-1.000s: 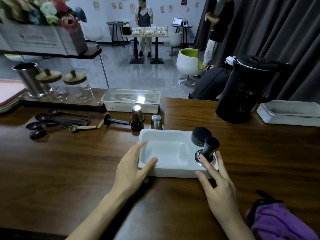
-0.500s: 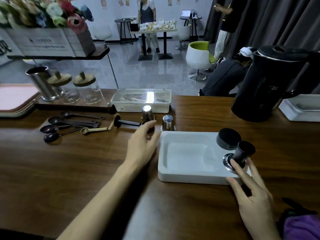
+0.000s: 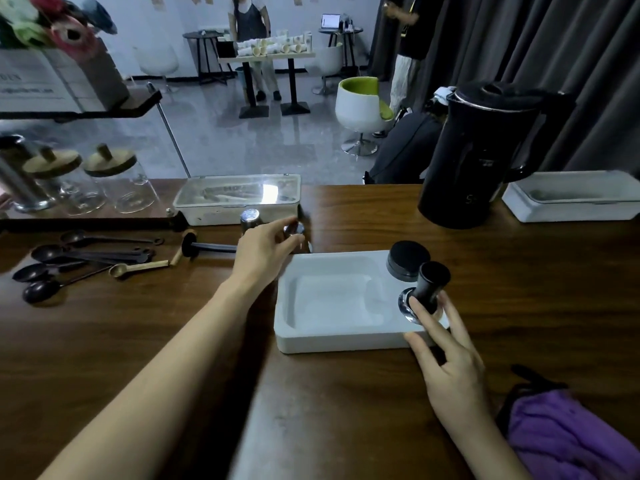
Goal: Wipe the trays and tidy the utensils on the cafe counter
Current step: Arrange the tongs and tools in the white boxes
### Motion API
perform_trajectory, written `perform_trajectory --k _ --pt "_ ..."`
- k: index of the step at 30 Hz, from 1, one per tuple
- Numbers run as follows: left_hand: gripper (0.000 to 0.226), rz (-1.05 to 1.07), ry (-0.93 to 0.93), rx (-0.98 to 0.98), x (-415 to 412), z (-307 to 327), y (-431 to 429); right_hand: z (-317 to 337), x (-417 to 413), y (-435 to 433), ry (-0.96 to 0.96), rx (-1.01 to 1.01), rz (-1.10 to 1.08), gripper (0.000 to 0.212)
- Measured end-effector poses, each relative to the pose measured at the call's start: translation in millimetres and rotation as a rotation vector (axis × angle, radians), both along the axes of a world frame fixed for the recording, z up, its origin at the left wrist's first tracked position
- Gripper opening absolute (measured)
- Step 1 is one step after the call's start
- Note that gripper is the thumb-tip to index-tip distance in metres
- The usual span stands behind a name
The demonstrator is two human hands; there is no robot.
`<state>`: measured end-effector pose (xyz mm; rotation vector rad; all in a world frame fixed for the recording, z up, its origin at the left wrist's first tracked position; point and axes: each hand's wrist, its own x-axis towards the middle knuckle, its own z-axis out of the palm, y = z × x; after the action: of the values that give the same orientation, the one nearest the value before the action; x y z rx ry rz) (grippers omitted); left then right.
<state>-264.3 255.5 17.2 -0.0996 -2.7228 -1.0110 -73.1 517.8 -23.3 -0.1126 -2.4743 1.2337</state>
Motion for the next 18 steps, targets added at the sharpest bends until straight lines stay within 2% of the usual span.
perform_trajectory --k 3,5,7,9,15,18 --pt "0.042 -0.001 0.121 0.091 13.3 7.5 5.5 0.1 0.1 0.8 0.000 0.010 0.007 0.052" --pt "0.043 -0.063 0.217 0.140 27.2 13.8 11.3 -2.1 0.2 1.8 0.002 0.031 0.015 0.059" --pt "0.044 -0.113 0.325 0.090 40.7 18.4 17.3 -3.8 0.1 2.8 0.003 0.045 0.027 0.067" --pt "0.045 -0.162 0.359 0.055 52.7 19.6 24.2 -5.2 -0.1 3.8 0.000 0.053 0.036 0.069" --pt "0.046 -0.284 0.125 0.051 71.5 4.1 45.9 -7.8 -1.2 5.4 0.016 0.053 0.032 0.063" --pt "0.042 -0.306 -0.001 0.039 68.1 -2.2 54.2 -9.5 -2.3 5.4 0.026 0.050 0.031 0.053"
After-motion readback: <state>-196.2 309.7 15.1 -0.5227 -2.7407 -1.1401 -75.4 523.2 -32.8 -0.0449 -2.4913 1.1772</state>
